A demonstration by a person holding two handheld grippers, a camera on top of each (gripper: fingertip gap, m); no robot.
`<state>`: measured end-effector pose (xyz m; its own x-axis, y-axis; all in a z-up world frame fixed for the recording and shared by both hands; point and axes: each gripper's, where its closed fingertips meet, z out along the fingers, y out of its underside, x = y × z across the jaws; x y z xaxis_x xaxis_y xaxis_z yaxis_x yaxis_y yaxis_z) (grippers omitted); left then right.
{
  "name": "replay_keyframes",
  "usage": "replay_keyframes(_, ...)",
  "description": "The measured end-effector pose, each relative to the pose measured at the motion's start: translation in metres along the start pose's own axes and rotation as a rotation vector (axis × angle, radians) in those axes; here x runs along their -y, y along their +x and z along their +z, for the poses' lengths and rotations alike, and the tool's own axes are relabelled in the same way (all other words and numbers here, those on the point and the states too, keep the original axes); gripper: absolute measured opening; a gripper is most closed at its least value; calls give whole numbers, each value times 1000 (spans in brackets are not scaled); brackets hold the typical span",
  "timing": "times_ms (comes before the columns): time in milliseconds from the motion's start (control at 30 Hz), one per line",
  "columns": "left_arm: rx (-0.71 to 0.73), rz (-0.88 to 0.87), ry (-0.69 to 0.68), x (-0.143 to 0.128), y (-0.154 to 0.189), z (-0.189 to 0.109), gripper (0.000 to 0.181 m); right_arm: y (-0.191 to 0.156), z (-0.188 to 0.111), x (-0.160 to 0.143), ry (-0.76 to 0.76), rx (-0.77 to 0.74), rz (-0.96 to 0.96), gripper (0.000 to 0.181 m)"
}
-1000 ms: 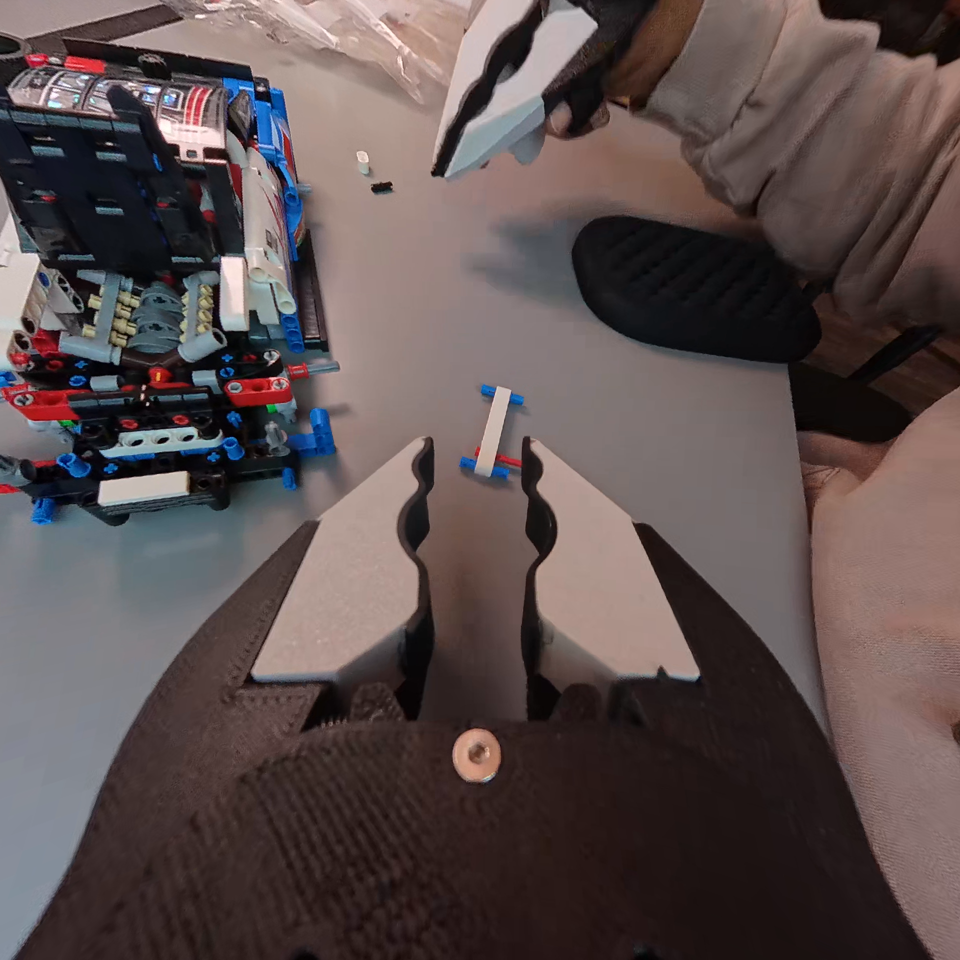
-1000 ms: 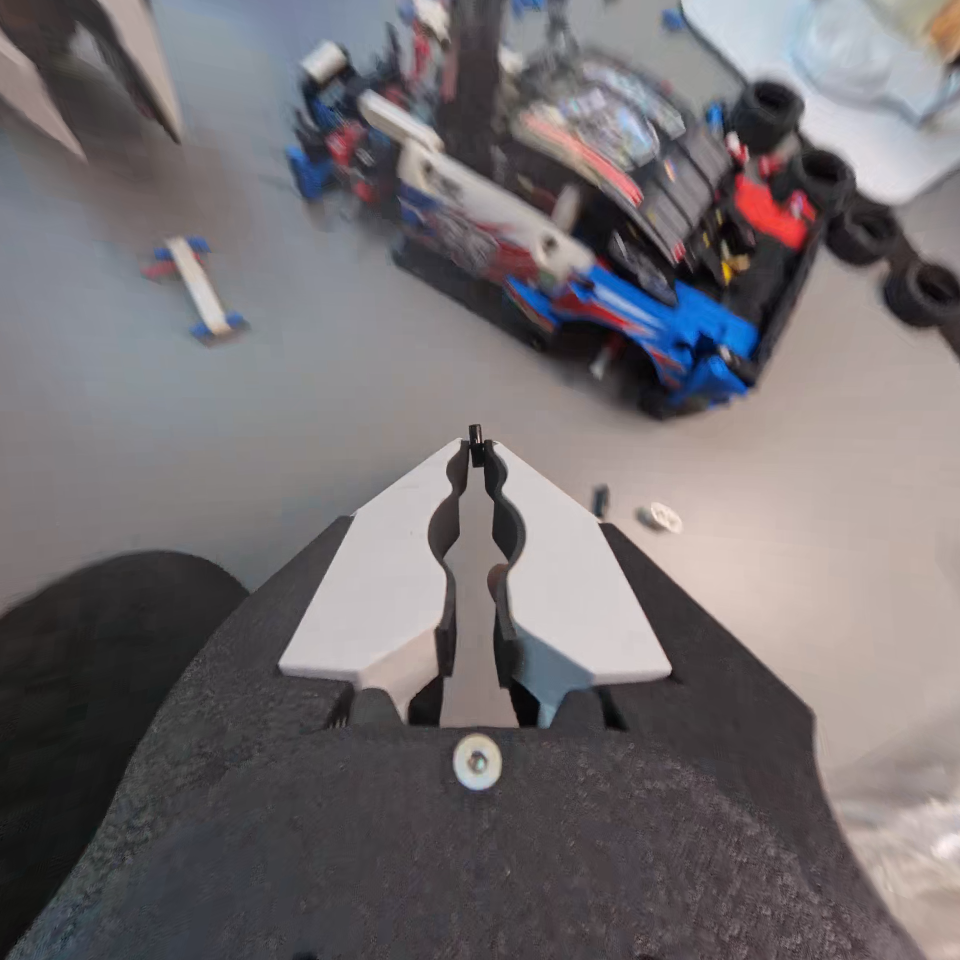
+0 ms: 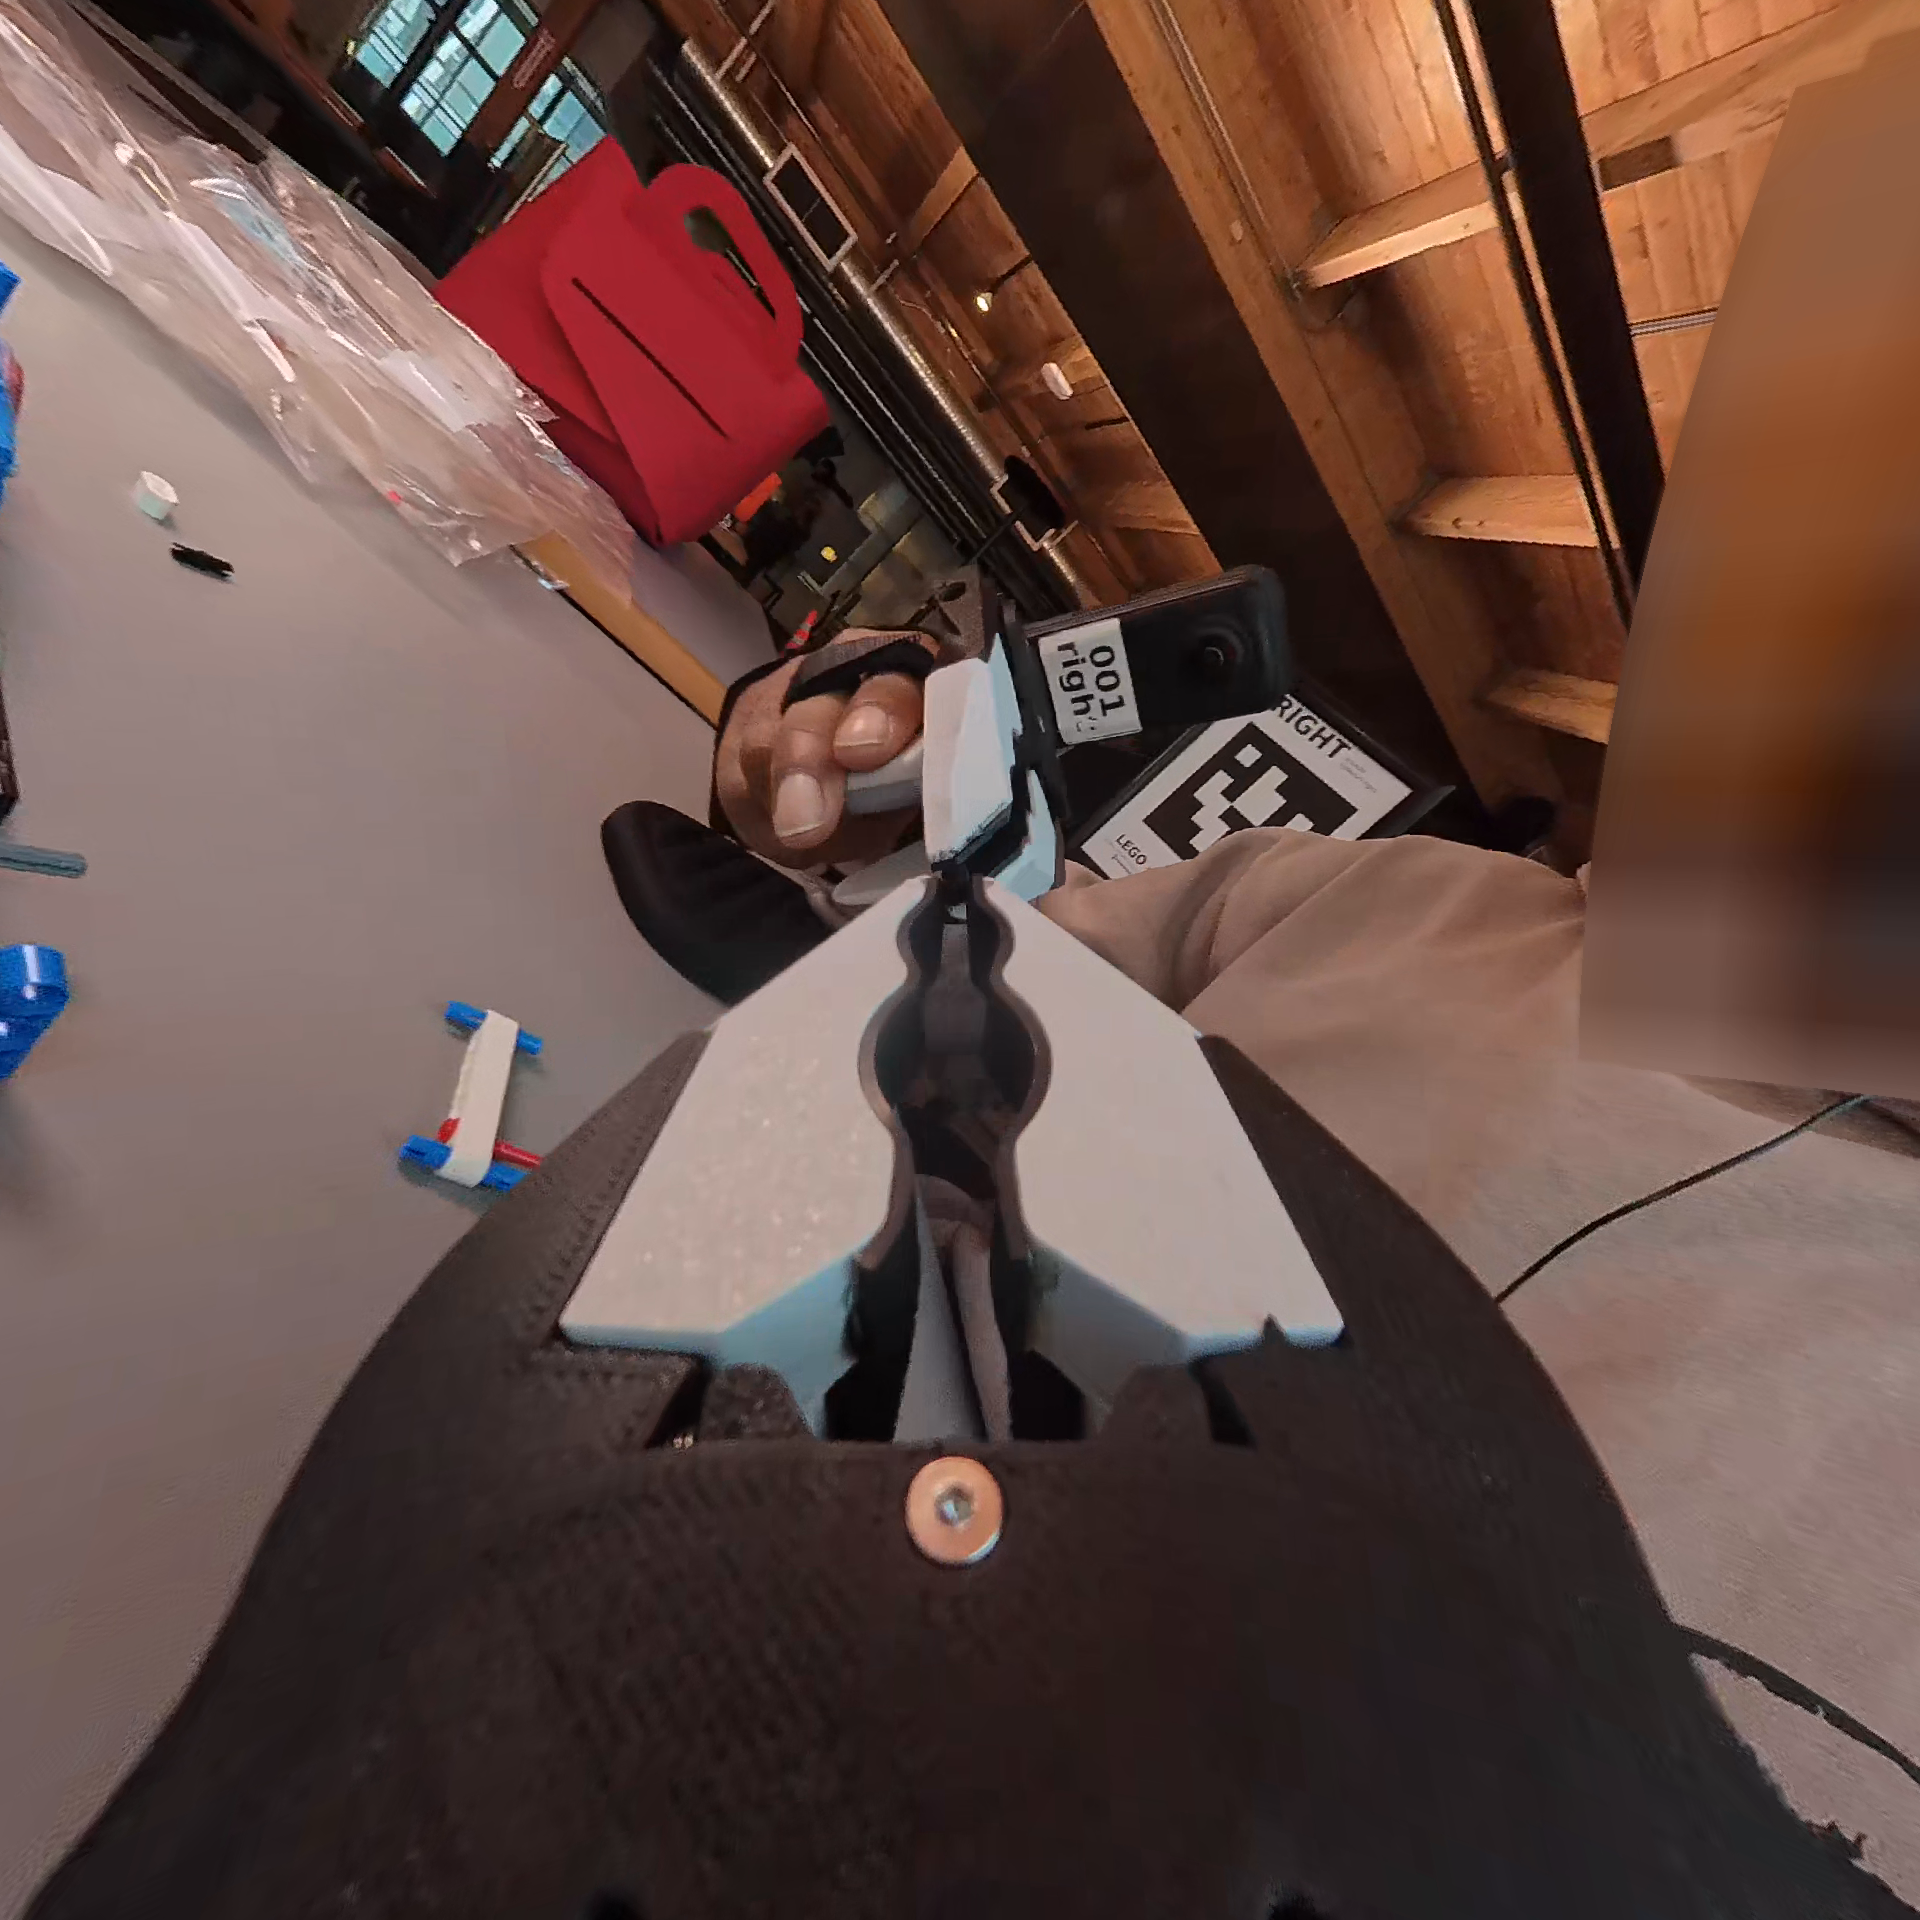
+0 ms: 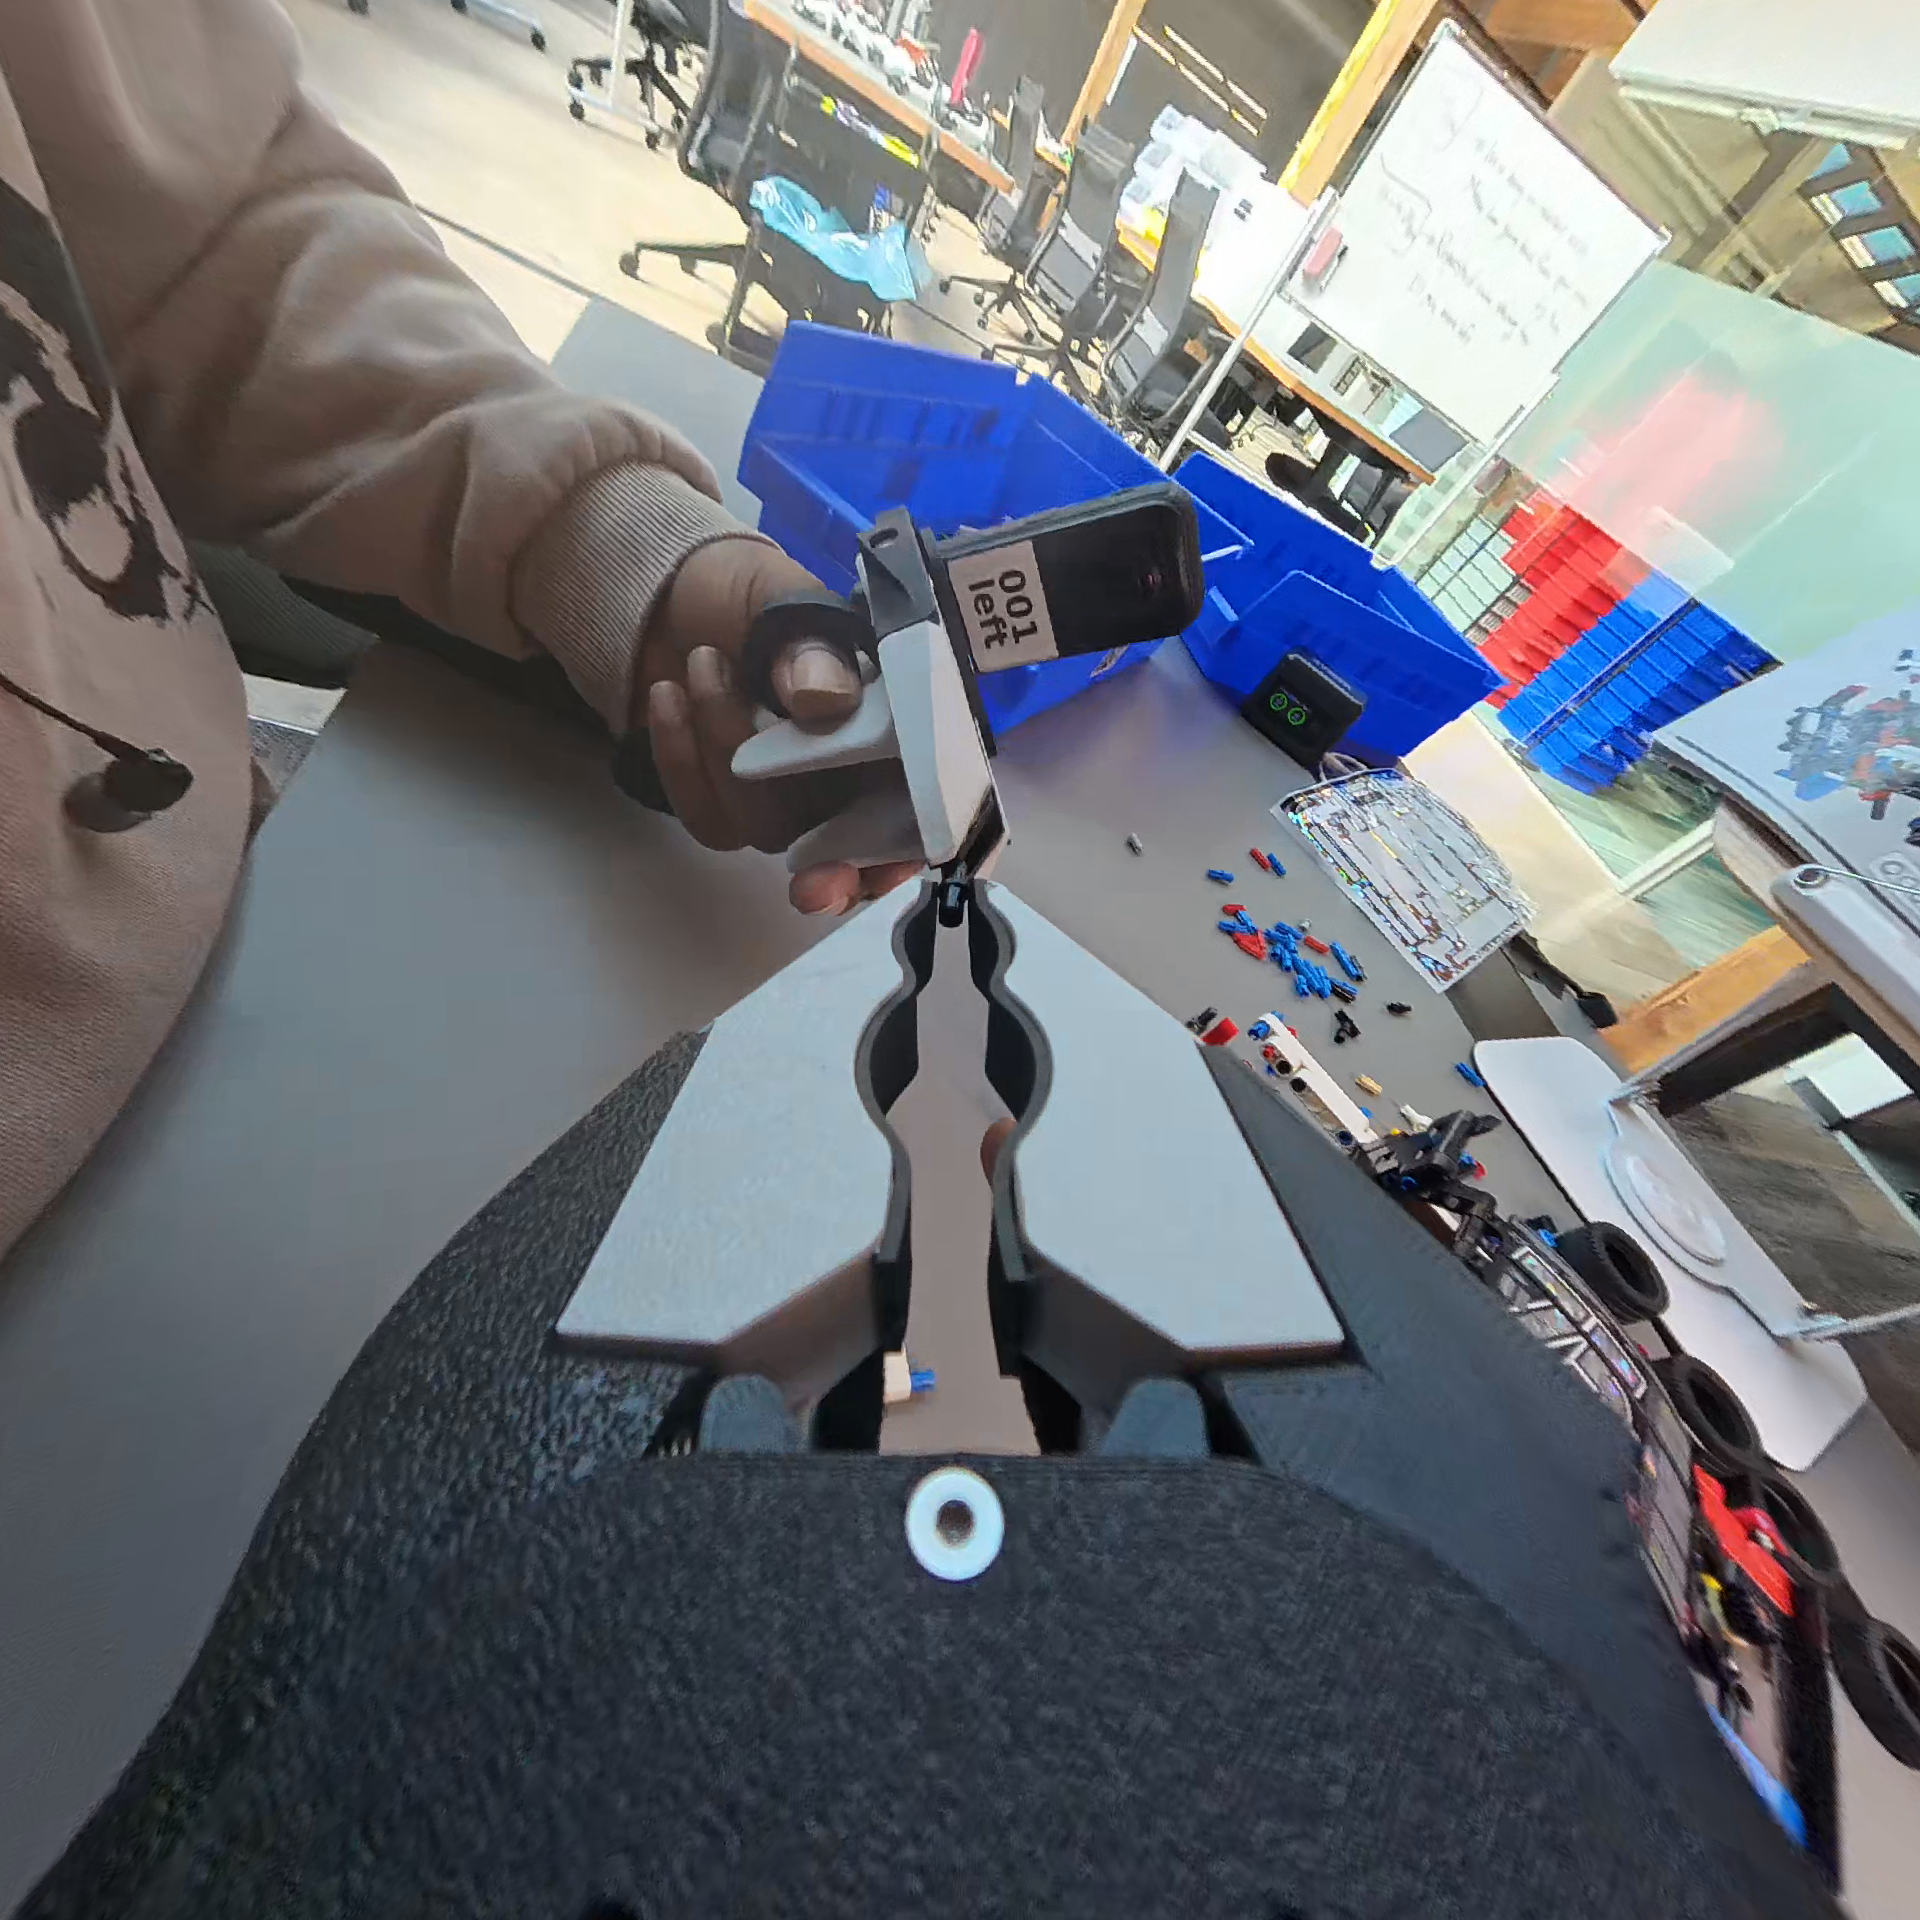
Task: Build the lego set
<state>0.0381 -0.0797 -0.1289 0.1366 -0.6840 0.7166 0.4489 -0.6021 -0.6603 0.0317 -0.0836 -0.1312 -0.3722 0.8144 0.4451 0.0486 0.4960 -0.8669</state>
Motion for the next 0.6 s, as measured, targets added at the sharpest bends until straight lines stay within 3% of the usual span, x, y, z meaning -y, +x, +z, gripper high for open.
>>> replay_keyframes(333, -71, -61, -7, -5, 7, 5, 2, -6, -5, 6, 72, 62, 130, 3)
replay_keyframes(467, 73, 69, -60, -9, -10, 4, 9, -4, -7, -6, 29, 43, 149, 4)
replay_keyframes(600, 353, 300, -242, -24, -48, -6, 19, 8, -19, -19, -7, -7, 170, 3)
